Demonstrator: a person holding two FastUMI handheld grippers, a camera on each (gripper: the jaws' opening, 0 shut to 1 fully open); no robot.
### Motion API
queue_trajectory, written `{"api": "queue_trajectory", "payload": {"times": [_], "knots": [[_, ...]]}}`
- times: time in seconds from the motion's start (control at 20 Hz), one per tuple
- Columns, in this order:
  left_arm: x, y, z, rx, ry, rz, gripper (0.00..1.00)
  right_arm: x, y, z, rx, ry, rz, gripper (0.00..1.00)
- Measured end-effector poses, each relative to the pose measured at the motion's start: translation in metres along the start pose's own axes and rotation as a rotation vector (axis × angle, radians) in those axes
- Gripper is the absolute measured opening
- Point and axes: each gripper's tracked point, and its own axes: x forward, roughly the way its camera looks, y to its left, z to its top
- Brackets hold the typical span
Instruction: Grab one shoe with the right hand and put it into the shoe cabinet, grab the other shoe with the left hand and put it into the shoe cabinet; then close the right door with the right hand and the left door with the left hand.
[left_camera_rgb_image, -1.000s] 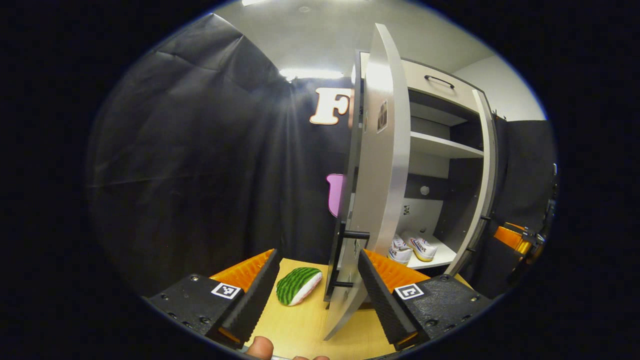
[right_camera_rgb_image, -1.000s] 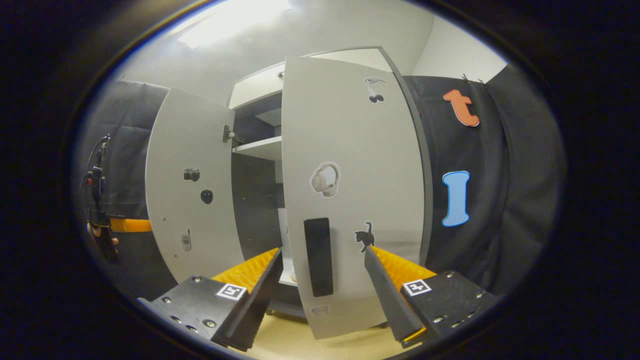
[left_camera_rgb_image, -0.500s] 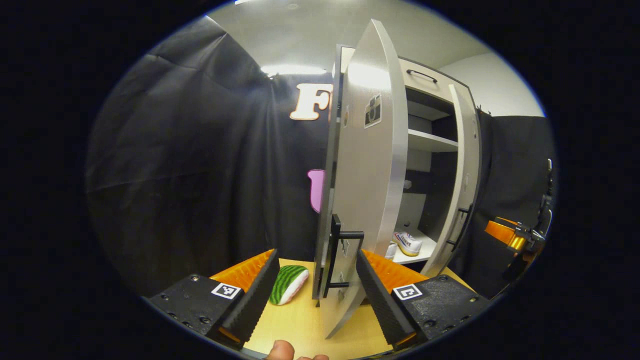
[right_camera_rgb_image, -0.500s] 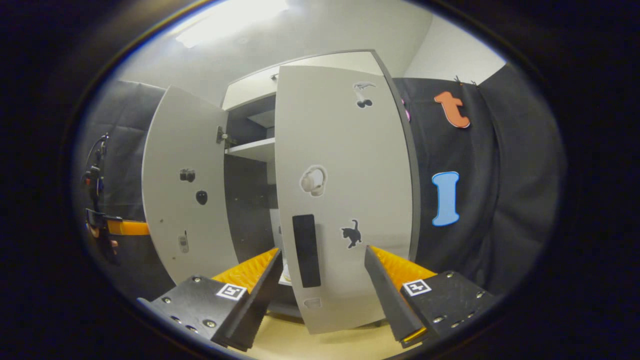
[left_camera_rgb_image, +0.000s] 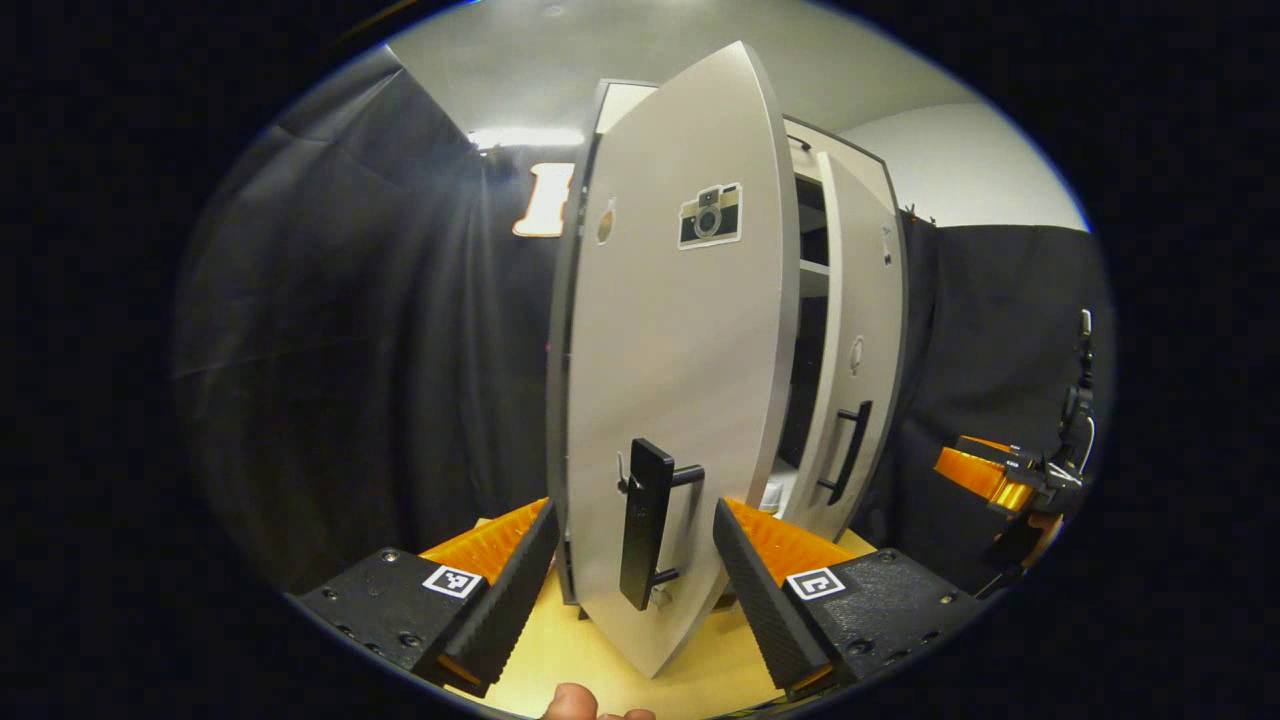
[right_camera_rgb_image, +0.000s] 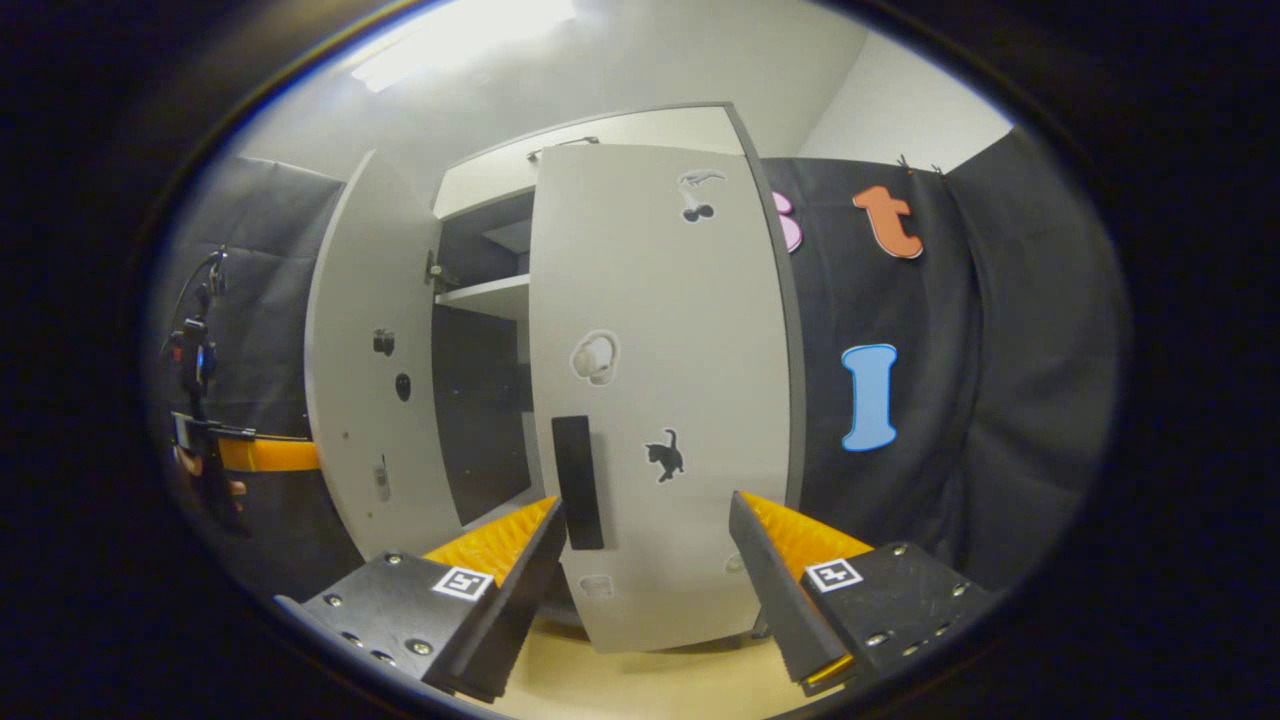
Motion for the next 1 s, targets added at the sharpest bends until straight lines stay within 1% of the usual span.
{"api": "queue_trajectory", "payload": {"times": [0.05, 0.1, 0.15, 0.2, 0.25, 0.3, 0.35, 0.4, 0.45, 0.5, 0.55, 0.6, 0.8, 0.85, 0.9, 1.0], "knots": [[0.005, -0.006, 0.000, -0.003, -0.004, -0.016, 0.95, -0.002, -0.004, 0.000, 0.003, -0.001, -0.006, 0.98], [0.009, -0.015, 0.002, 0.001, -0.013, -0.036, 0.91, -0.003, -0.008, 0.002, 0.006, -0.004, -0.012, 0.98], [0.013, -0.025, 0.003, 0.009, -0.022, -0.056, 0.91, -0.004, -0.012, 0.002, 0.008, -0.006, -0.018, 0.98], [0.017, -0.031, 0.005, 0.020, -0.030, -0.064, 0.95, -0.006, -0.016, 0.004, 0.009, -0.009, -0.023, 0.98], [0.021, -0.034, 0.007, 0.036, -0.038, -0.068, 0.91, -0.007, -0.019, 0.004, 0.011, -0.012, -0.027, 0.98], [0.025, -0.037, 0.009, 0.052, -0.046, -0.071, 0.91, -0.008, -0.022, 0.006, 0.013, -0.016, -0.031, 0.98], [0.028, -0.043, 0.010, 0.062, -0.049, -0.077, 0.95, -0.008, -0.026, 0.006, 0.014, -0.020, -0.034, 0.98], [0.030, -0.047, 0.011, 0.066, -0.053, -0.084, 0.95, -0.009, -0.030, 0.008, 0.016, -0.023, -0.037, 0.98], [0.030, -0.052, 0.011, 0.062, -0.055, -0.095, 0.91, -0.010, -0.033, 0.008, 0.018, -0.027, -0.040, 0.98], [0.031, -0.058, 0.011, 0.057, -0.054, -0.104, 0.95, -0.012, -0.036, 0.009, 0.020, -0.032, -0.042, 0.98], [0.032, -0.060, 0.011, 0.052, -0.056, -0.110, 0.91, -0.013, -0.040, 0.010, 0.021, -0.035, -0.045, 0.98], [0.032, -0.062, 0.011, 0.048, -0.055, -0.112, 0.95, -0.015, -0.044, 0.011, 0.024, -0.037, -0.047, 0.98], [0.033, -0.074, 0.012, 0.042, -0.054, -0.112, 0.95, -0.019, -0.058, 0.014, 0.028, -0.042, -0.050, 0.98], [0.032, -0.076, 0.012, 0.041, -0.054, -0.110, 0.91, -0.021, -0.061, 0.015, 0.027, -0.043, -0.050, 0.98], [0.030, -0.078, 0.012, 0.041, -0.056, -0.108, 0.95, -0.021, -0.064, 0.017, 0.026, -0.044, -0.050, 0.98], [0.026, -0.082, 0.012, 0.040, -0.058, -0.105, 0.95, -0.023, -0.070, 0.019, 0.026, -0.047, -0.048, 0.98]]}}
